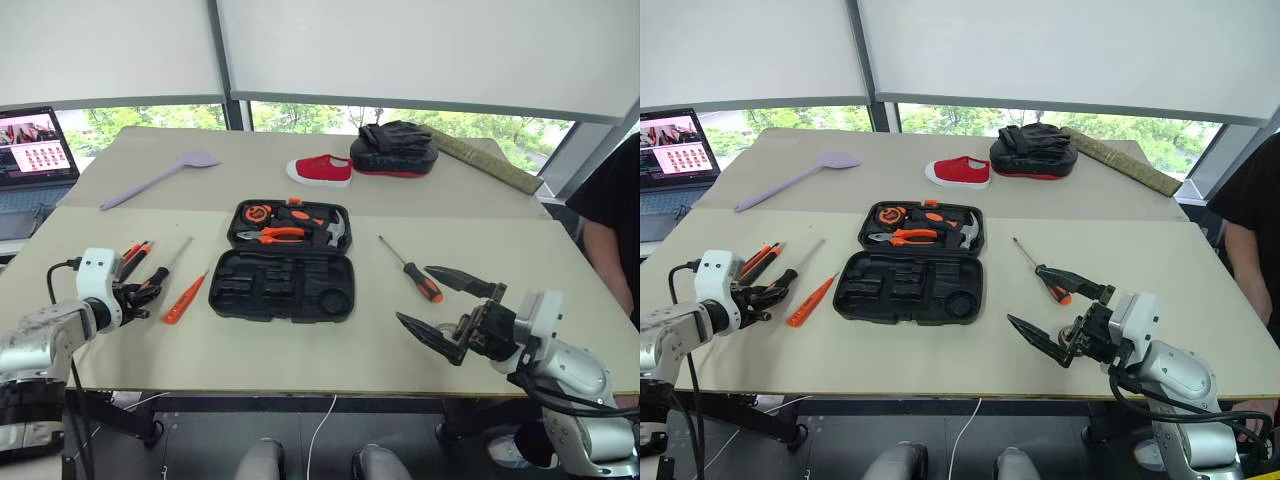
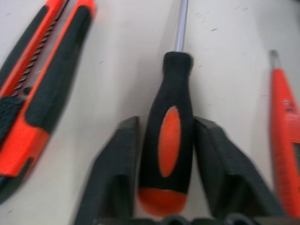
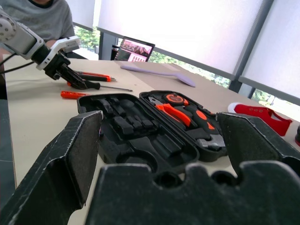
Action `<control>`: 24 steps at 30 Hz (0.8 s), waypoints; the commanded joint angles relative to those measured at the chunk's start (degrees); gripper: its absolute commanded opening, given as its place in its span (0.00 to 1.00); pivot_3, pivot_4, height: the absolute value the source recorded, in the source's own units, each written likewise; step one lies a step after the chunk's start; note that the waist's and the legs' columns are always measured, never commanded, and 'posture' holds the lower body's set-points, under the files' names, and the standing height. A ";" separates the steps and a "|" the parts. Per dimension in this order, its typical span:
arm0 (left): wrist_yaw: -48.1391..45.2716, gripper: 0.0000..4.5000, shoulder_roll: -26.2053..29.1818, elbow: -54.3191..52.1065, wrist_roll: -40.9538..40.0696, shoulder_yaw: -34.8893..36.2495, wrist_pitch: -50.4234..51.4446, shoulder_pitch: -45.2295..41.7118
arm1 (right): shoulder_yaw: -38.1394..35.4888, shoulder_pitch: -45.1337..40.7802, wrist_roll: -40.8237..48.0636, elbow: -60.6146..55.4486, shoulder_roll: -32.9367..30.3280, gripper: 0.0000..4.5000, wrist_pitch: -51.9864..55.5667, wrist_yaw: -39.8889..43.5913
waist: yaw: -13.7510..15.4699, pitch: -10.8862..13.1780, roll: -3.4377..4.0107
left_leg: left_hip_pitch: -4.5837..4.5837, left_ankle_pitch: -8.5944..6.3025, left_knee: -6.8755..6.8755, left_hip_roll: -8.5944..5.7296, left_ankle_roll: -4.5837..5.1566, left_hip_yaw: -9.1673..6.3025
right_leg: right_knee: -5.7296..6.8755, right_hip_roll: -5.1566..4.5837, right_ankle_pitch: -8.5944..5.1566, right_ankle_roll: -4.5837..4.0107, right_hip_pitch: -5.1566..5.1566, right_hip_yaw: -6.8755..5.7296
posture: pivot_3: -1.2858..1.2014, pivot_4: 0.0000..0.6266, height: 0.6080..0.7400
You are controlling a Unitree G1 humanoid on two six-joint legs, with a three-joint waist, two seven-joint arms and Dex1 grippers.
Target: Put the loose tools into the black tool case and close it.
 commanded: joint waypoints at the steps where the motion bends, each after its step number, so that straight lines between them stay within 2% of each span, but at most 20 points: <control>1: -6.58 0.20 1.99 -1.65 2.64 2.26 -17.83 -1.65 | -1.96 -0.70 1.13 -1.59 -0.93 1.00 0.27 -0.07 | 0.07 -0.01 -0.06 | -0.01 0.00 0.00 0.02 0.00 0.00 | -0.01 0.00 0.00 -0.01 -0.02 -0.01 | 0.52 0.24 1.00; 4: -17.69 0.20 4.22 0.14 7.94 -4.92 -31.97 -5.22 | -3.70 -1.10 1.65 -0.17 -1.90 1.00 0.54 0.39 | 0.29 -0.01 -0.06 | -0.06 0.00 0.00 0.00 0.00 0.01 | -0.03 -0.07 0.01 -0.03 -0.04 -0.02 | 0.52 0.24 1.00; 7: -24.71 0.20 3.92 3.65 9.89 -8.77 -40.15 -9.35 | -4.44 -1.60 2.34 1.06 -2.61 1.00 0.98 0.96 | 0.61 -0.02 -0.03 | -0.11 0.00 0.00 -0.06 0.00 0.07 | -0.14 -0.21 0.05 0.05 0.02 -0.10 | 0.52 0.24 1.00; 12: -33.07 0.20 -2.52 17.92 18.56 -20.00 -54.11 -25.30 | -4.92 -3.86 2.21 5.01 -3.43 1.00 0.60 2.86 | 0.80 -0.01 -0.02 | -0.34 0.07 0.33 -0.08 0.12 0.21 | -0.17 -0.14 0.14 0.24 0.03 -0.19 | 0.52 0.24 1.00; 15: -30.91 0.20 -7.61 31.62 27.92 -27.07 -62.92 -33.32 | -4.79 -3.71 1.85 4.70 -3.13 1.00 0.46 3.05 | 1.09 -0.02 -0.03 | -0.66 0.05 0.70 -0.01 0.16 0.21 | -0.20 0.00 0.27 0.40 -0.04 -0.16 | 0.52 0.24 1.00; 17: -28.71 0.20 -8.93 37.83 31.90 -29.51 -67.28 -36.29 | -5.01 -3.06 1.82 4.07 -3.07 1.00 0.38 3.09 | 0.67 -0.02 -0.03 | -0.75 0.00 0.83 -0.06 0.23 0.21 | -0.24 0.00 0.33 0.52 -0.05 -0.08 | 0.52 0.24 1.00; 20: -26.78 0.20 -10.01 43.91 35.56 -31.70 -71.94 -39.17 | -5.89 -1.35 1.79 2.85 -3.04 1.00 0.21 2.70 | -0.34 -0.01 -0.04 | -0.80 -0.14 0.91 -0.05 0.46 0.24 | -0.24 0.00 0.34 0.54 -0.12 0.03 | 0.52 0.24 1.00; 24: -25.57 0.20 -10.67 48.68 37.91 -32.57 -74.50 -41.34 | -7.02 1.24 1.46 1.12 -2.65 1.00 -0.19 1.55 | -0.08 0.00 -0.04 | -0.81 -0.16 0.92 -0.04 0.49 0.23 | -0.16 0.01 0.34 0.56 -0.13 -0.02 | 0.52 0.24 1.00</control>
